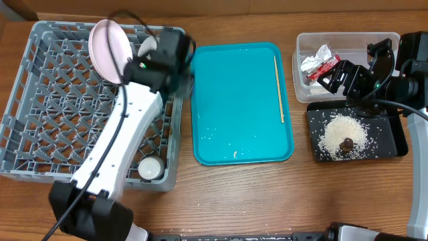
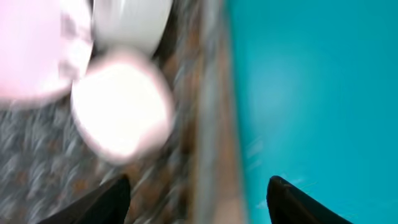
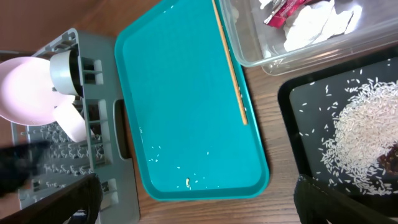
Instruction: Sort waste into correct bins and load items into the dishwasher
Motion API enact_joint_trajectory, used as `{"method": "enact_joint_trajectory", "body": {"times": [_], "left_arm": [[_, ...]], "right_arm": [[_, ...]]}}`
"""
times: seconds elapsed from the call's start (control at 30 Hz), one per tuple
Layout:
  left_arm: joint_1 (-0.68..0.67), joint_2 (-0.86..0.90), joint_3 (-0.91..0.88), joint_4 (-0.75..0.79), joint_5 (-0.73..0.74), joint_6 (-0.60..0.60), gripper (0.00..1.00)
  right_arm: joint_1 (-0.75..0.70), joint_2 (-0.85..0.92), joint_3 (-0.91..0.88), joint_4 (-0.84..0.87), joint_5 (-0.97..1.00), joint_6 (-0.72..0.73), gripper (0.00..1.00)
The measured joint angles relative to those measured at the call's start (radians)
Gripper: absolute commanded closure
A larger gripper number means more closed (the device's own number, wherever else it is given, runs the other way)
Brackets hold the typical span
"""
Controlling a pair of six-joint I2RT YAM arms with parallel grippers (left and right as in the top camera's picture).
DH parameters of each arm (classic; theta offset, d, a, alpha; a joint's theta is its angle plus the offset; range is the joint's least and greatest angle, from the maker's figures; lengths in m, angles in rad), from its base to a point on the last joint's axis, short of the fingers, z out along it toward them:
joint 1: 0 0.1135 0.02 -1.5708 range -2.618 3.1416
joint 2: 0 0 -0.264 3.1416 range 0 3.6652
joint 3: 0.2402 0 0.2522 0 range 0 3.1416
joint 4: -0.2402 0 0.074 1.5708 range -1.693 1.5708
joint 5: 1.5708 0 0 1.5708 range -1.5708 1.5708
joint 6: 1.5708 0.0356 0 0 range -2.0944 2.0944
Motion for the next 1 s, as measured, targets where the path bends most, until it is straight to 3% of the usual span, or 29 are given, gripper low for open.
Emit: {"method": "enact_joint_trajectory", "body": {"times": [0.23, 0.33, 0.57, 0.7, 0.9, 1.0], "left_arm": [[-0.169, 0.021, 0.092, 0.252, 0.063, -0.154, 0.20], [-0.249, 0.093, 0.092, 0.346, 0.064, -0.212, 0.00], [-0.376, 0.397, 0.090, 0.555, 0.094, -0.311, 0.00], [-0.406, 0.531, 0.089, 0.612, 0.149, -0.312, 0.16], [-0.409, 0.554, 0.083, 0.626, 0.150, -0.335, 0.16], [-0.409, 0.554, 0.083, 0.653, 0.150, -0.344, 0.22]], "right_arm": [[0.000, 0.000, 0.000, -0.001, 0.000, 0.000, 0.00], [0.000, 0.000, 0.000, -0.001, 0.000, 0.001, 0.00], [0.000, 0.000, 0.000, 0.000, 0.000, 0.000, 0.00], [0.000, 0.000, 0.000, 0.000, 0.000, 0.001, 0.00], [0.000, 0.000, 0.000, 0.000, 0.000, 0.000, 0.00], [0.000, 0.000, 0.000, 0.000, 0.000, 0.000, 0.00]]}}
